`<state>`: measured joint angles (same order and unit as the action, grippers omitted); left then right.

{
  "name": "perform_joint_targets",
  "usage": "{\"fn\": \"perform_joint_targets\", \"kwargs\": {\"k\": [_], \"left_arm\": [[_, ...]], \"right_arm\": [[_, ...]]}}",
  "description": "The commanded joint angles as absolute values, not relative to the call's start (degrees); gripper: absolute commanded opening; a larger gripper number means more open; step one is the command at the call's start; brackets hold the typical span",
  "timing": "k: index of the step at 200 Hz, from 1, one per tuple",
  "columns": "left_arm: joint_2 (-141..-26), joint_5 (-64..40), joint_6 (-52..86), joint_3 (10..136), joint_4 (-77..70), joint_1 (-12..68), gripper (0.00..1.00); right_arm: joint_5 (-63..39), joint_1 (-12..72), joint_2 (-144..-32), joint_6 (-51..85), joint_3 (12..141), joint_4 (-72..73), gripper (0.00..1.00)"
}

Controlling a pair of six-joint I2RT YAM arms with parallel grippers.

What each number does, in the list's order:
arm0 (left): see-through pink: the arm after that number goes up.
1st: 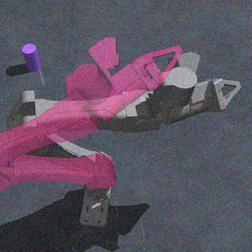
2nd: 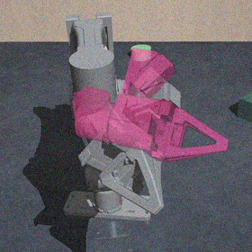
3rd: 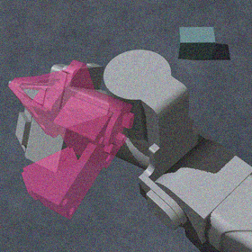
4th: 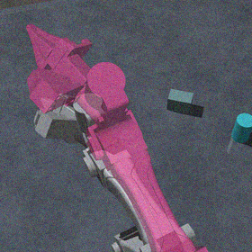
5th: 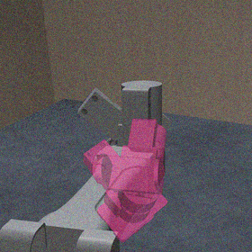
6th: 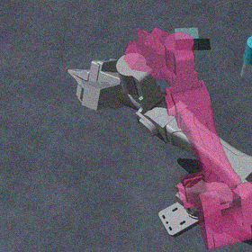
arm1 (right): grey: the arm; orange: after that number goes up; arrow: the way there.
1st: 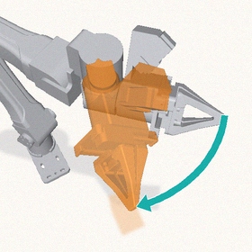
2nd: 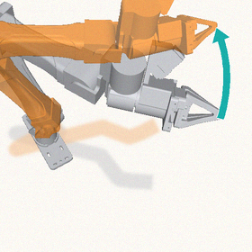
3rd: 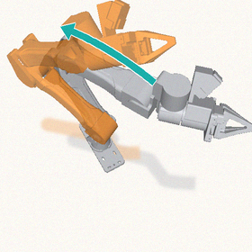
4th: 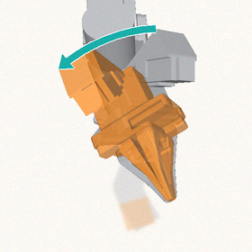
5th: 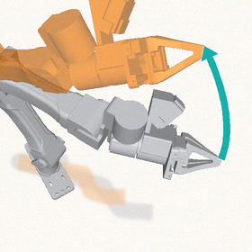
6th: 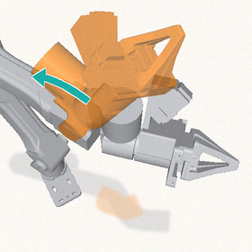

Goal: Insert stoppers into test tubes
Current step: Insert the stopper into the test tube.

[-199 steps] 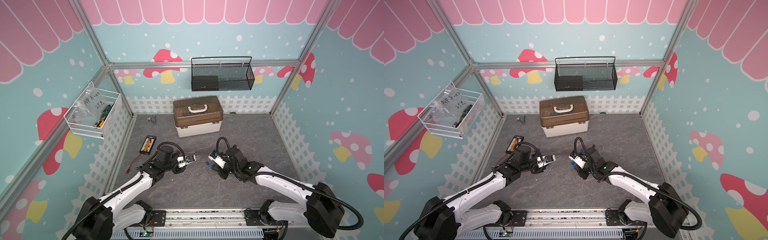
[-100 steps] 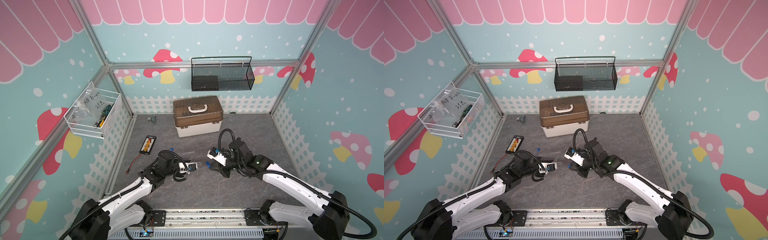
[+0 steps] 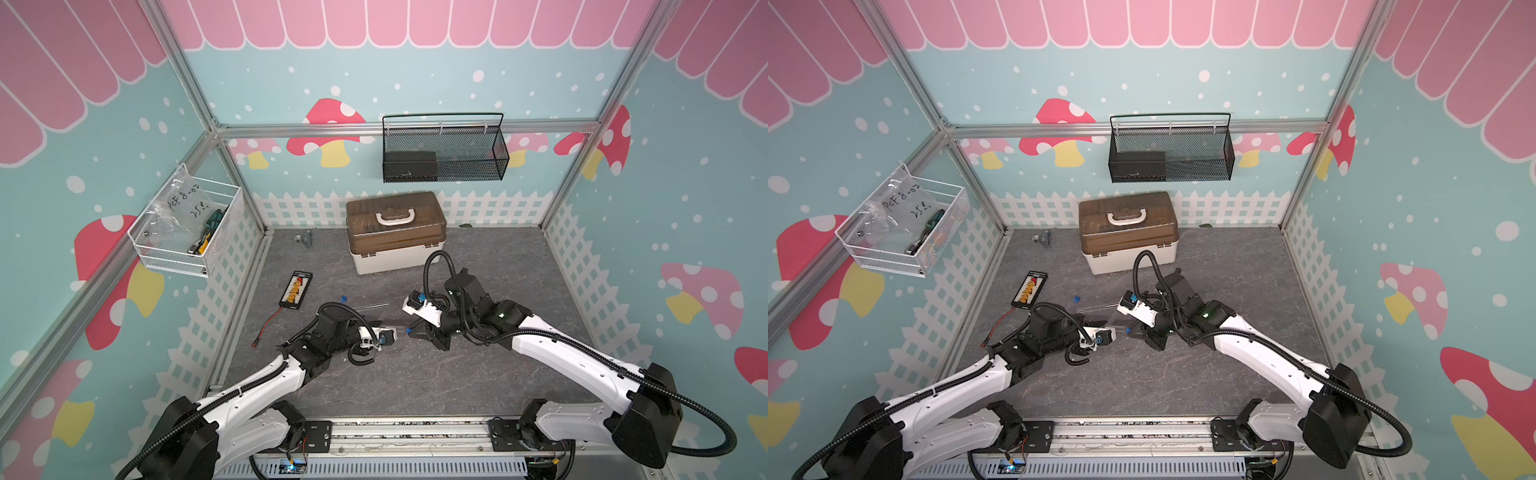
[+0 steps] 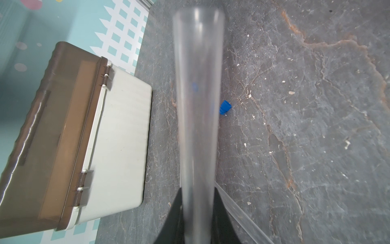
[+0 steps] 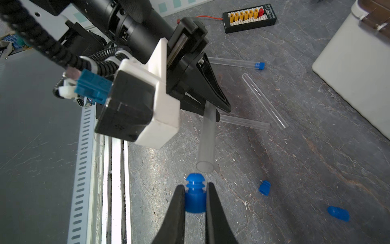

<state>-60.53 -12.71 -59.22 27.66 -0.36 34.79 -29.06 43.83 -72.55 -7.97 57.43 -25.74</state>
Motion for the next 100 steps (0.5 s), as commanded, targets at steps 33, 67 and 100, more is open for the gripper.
{"fn": "perform_joint_targets", "kwargs": {"k": [33,67,100], "left_arm": [[-59.38,-12.63,-61.33,27.07,-1.50,35.34,0.00],[-59.37,-12.65,-61.32,26.94,-1.41,35.33,0.00],[-59.21,-12.78,-61.47,26.82,-1.58,35.47,0.00]], "right_arm": [[-28.19,44.65,-74.13,-9.67,59.15,-25.85,0.13],[-26.68,44.80,-75.36,-9.15,59.58,-25.93,0.12],[-25.77,44.82,-76.04,-8.68,60.03,-26.01,0.12]]}}
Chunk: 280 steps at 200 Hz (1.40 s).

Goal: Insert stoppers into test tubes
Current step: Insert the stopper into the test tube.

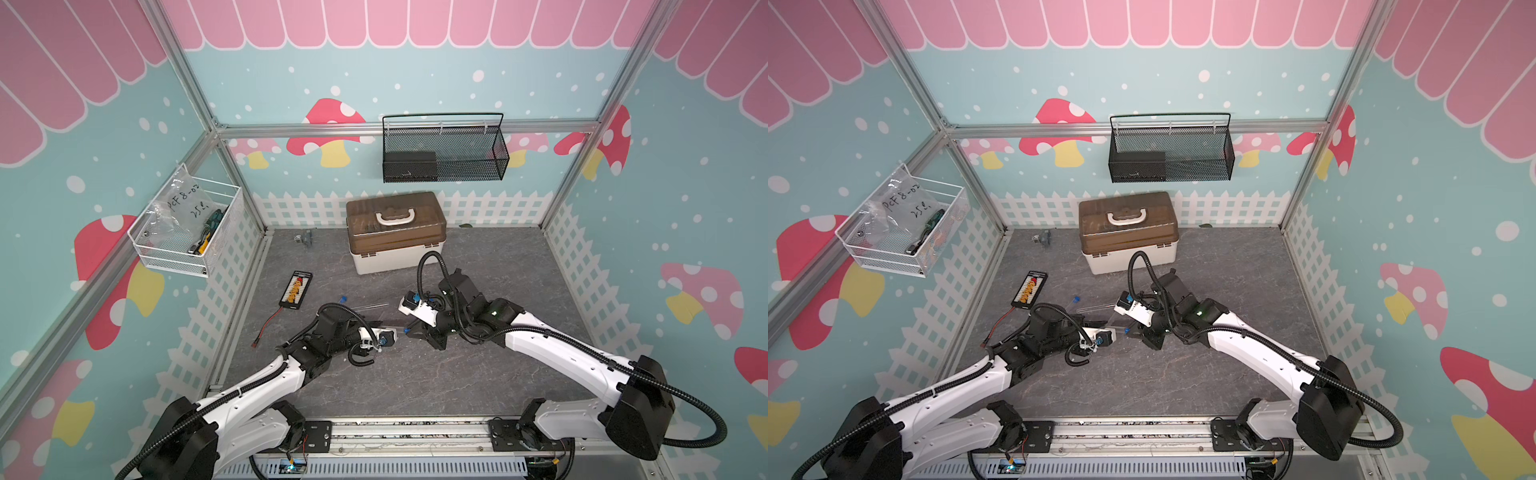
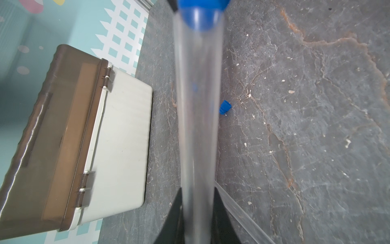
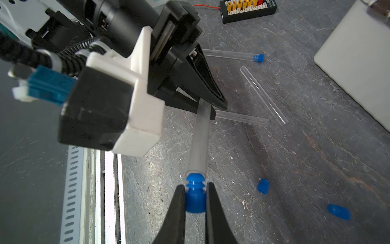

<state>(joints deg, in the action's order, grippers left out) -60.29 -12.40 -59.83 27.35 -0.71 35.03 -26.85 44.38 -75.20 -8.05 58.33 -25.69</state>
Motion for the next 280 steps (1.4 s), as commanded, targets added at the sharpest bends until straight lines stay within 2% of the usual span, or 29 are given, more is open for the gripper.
{"fn": "perform_joint_targets", "kwargs": {"k": [1,113,168,219,259,280], "left_arm": [[-59.22,-12.76,-61.50,26.81,-1.54,35.44,0.00],[-55.50,-8.60,-68.47,25.37,-2.88,40.50,0.00],[-54.81,-5.55,-74.18,23.19,-7.07,45.31,0.00],[-52.23,-10.01,-72.98,21.24,-13.30,46.88,0.00],[-52.55,-14.80,-71.56,20.22,-18.52,47.85,0.00],[-53.20,-16.14,-70.23,19.27,-21.79,47.99,0.00]], "right_arm": [[-25.72,44.82,-76.08,-8.65,60.03,-26.06,0.12],[-19.80,45.18,-82.92,-6.82,68.78,-34.50,0.07],[-23.82,45.09,-86.61,-1.28,74.16,-32.12,0.05],[-28.58,45.12,-87.79,3.30,74.39,-25.01,0.04],[-28.01,45.09,-88.46,4.71,73.73,-20.86,0.03],[-26.77,45.09,-88.01,4.82,72.79,-19.12,0.06]]}}
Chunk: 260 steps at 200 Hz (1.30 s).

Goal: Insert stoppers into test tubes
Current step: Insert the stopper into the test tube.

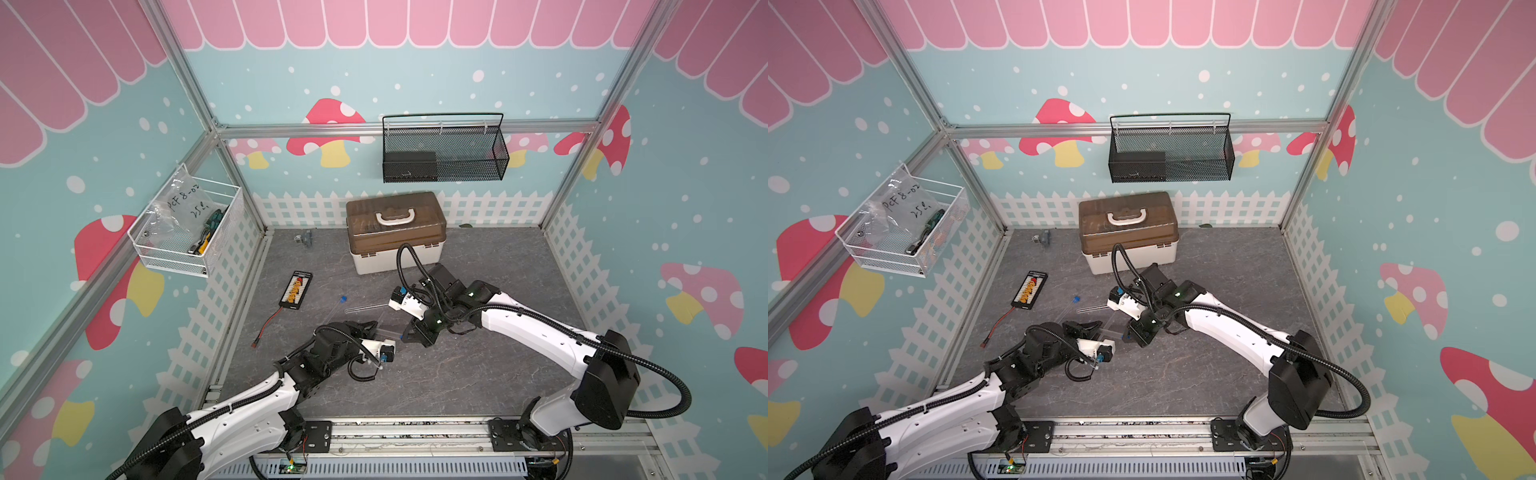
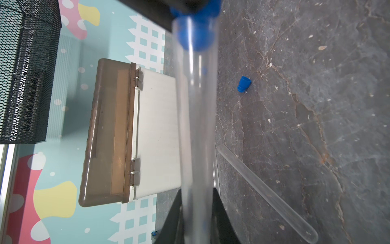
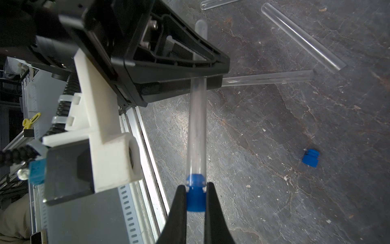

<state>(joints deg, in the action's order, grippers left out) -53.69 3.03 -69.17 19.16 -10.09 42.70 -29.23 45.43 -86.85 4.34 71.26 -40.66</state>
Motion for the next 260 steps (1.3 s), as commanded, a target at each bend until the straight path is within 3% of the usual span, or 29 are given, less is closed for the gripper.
{"fn": "perform_joint_targets", "kwargs": {"k": [1,26,61,88,111,134,153,202,260], "left_arm": [[-53.23,-16.16,-70.23,19.21,-21.88,47.99,0.00],[-53.40,-13.81,-69.04,18.91,-22.16,47.99,0.00],[-56.24,-9.29,-67.59,18.67,-22.65,47.35,0.00],[-57.71,-9.66,-64.87,19.29,-23.14,46.34,0.00],[-58.83,-10.13,-56.57,20.13,-26.10,45.09,0.00],[-59.82,-12.60,-39.20,21.44,-32.11,43.11,0.00],[-62.95,-15.05,-25.70,20.54,-42.95,42.63,0.00],[-70.31,-20.29,-11.15,20.70,-53.93,39.48,0.00],[-72.93,-24.80,-6.27,21.27,-57.67,37.54,0.00]], "right_arm": [[-26.66,45.09,-87.95,4.83,72.69,-19.01,0.06],[-25.84,44.83,-85.60,4.62,70.73,-18.12,0.15],[-23.79,44.57,-78.69,4.47,67.27,-19.34,0.45],[-21.06,43.40,-71.44,7.62,65.18,-22.96,0.55],[-19.13,41.07,-65.74,14.97,64.44,-27.33,0.55],[-18.64,38.28,-61.47,29.94,62.62,-29.32,0.44],[-24.28,35.00,-60.21,44.30,61.39,-28.08,0.42],[-40.29,34.18,-62.84,66.44,58.18,-6.08,0.59],[-43.87,34.43,-67.05,70.30,57.72,0.21,0.60]]}}
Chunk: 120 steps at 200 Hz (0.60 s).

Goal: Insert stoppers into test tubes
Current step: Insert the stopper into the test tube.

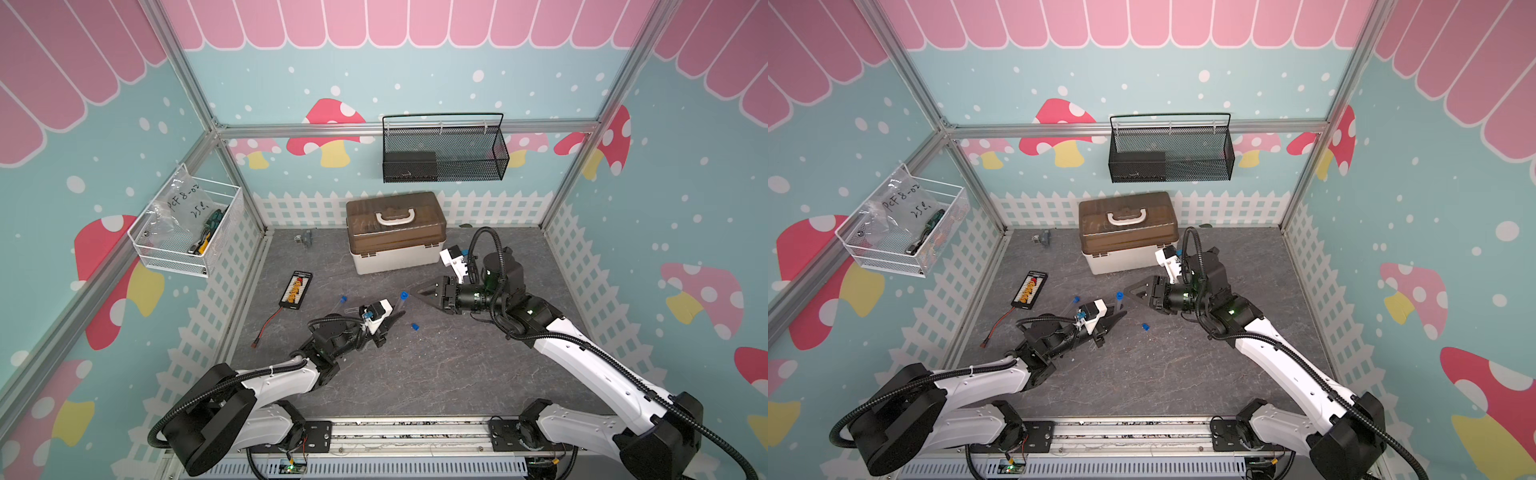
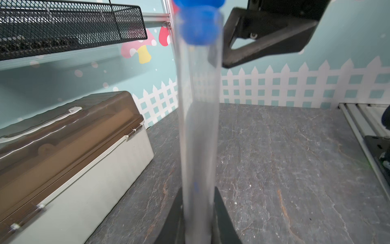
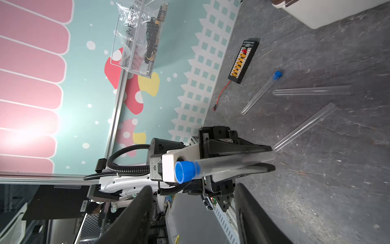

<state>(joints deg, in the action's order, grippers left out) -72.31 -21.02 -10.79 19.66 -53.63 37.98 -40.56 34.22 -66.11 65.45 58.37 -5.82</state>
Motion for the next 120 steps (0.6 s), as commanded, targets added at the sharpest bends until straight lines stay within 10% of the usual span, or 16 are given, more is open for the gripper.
{"fn": "perform_joint_targets", "kwargs": {"k": [1,120], "left_arm": [[-72.94,-24.84,-6.21,21.27,-57.71,37.53,0.00],[-73.55,-27.79,-4.23,21.75,-60.42,37.44,0.00]], "right_arm": [[-43.91,34.49,-67.10,70.31,57.78,0.24,0.60],[-44.47,35.73,-70.11,69.78,58.19,1.13,0.51]]}}
